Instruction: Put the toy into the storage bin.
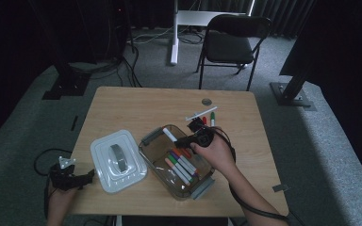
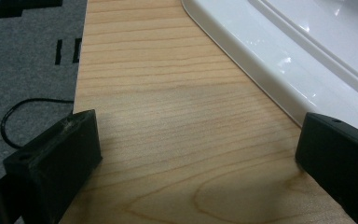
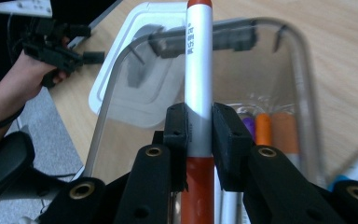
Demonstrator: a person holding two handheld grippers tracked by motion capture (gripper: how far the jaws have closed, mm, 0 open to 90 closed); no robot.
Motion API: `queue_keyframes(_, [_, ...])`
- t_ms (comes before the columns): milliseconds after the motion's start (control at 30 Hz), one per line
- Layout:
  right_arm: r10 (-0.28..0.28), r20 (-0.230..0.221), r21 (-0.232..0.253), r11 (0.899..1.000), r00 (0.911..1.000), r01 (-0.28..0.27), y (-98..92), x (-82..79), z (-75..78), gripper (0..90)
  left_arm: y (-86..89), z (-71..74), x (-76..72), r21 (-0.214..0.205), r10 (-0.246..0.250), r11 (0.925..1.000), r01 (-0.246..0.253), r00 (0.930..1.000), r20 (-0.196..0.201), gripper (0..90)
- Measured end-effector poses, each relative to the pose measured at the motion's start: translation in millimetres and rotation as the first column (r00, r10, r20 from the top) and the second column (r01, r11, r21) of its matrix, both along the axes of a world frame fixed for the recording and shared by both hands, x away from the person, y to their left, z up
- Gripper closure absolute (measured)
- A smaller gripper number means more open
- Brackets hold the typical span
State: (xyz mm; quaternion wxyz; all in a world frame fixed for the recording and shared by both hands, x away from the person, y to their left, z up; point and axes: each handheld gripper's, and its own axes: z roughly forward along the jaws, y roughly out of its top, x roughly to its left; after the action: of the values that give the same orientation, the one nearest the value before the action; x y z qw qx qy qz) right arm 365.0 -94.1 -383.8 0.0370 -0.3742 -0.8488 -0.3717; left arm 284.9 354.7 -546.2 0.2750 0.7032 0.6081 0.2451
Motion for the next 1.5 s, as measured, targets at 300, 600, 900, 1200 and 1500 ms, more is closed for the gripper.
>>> queue_keyframes(300, [0.082, -0.092, -0.078, 0.993, 0.9924, -0.089, 30.6, -8.3, -27.5, 76.6, 0.0, 0.0, 0.0, 0.0, 0.0, 1.0, 0.0, 1.0, 0.0, 0.5])
queue_keyframes(600, [0.121, -0.151, -0.152, 0.978, 0.9811, -0.144, 50.8, -5.0, -46.1, 76.5, -0.1, -0.1, -0.1, -0.001, 0.001, 1.0, -0.001, 1.0, 0.0, 0.5])
queue_keyframes(900, [0.14, -0.204, -0.211, 0.96, 0.9688, -0.183, 68.3, 0.2, -59.2, 76.5, -0.1, 0.0, -0.1, -0.001, 0.001, 1.0, -0.001, 1.0, 0.0, 0.4])
queue_keyframes(1200, [0.142, -0.263, -0.303, 0.927, 0.9543, -0.222, 78.2, 4.3, -79.7, 76.5, 0.0, 0.0, -0.1, -0.001, 0.0, 1.0, 0.0, 1.0, -0.001, 0.5])
queue_keyframes(1500, [0.148, -0.292, -0.345, 0.905, 0.9449, -0.248, 84.0, 4.0, -91.6, 76.5, 0.0, 0.0, -0.1, -0.001, 0.0, 1.0, 0.0, 1.0, -0.001, 0.5])
